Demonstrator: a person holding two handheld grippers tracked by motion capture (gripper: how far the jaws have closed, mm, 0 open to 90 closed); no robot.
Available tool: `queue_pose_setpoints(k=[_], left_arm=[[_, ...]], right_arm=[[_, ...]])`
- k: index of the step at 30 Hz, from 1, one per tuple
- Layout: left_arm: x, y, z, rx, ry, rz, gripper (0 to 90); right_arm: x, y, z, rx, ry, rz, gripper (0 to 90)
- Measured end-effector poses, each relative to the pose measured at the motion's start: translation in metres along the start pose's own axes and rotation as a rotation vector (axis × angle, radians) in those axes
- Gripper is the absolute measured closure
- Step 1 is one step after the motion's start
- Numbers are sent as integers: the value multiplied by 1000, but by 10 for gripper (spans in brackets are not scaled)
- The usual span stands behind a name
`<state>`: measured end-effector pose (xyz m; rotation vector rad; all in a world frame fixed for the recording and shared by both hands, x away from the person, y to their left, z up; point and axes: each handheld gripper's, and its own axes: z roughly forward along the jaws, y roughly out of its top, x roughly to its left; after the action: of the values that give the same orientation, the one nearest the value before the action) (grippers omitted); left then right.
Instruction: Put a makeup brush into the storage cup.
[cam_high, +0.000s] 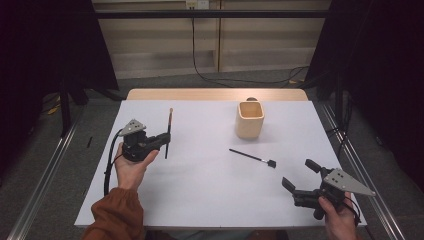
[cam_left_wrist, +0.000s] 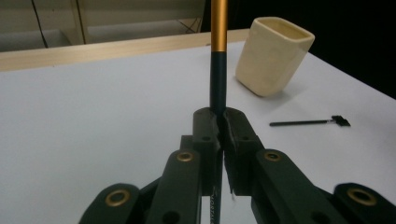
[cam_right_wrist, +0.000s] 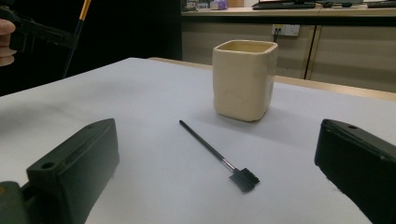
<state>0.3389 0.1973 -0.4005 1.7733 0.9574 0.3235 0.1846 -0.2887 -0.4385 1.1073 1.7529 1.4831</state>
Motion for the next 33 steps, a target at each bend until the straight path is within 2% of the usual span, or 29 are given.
queue_pose_setpoints(k=[8, 10, 12, 14, 21, 26, 33], left_arm=[[0, -1, -8, -86, 8, -4, 843], [0, -2, -10, -92, 14, 9, 843], [0, -3, -11, -94, 35, -10, 844], [-1, -4, -13, -108, 27, -13, 843], [-7, -5, -21, -122, 5, 32, 843], [-9, -10, -23, -122, 0, 34, 843], [-22, -8, -22, -134, -55, 38, 843]], right_arm=[[0, 0, 0, -2, 1, 3, 0], [0, 0, 0, 0, 2, 2, 0], [0, 0, 0, -3, 2, 2, 0], [0, 0, 0, -2, 4, -2, 0], [0, 0, 0, -5, 6, -2, 0], [0, 0, -1, -5, 6, 0, 0], [0, 1, 0, -7, 14, -3, 0]])
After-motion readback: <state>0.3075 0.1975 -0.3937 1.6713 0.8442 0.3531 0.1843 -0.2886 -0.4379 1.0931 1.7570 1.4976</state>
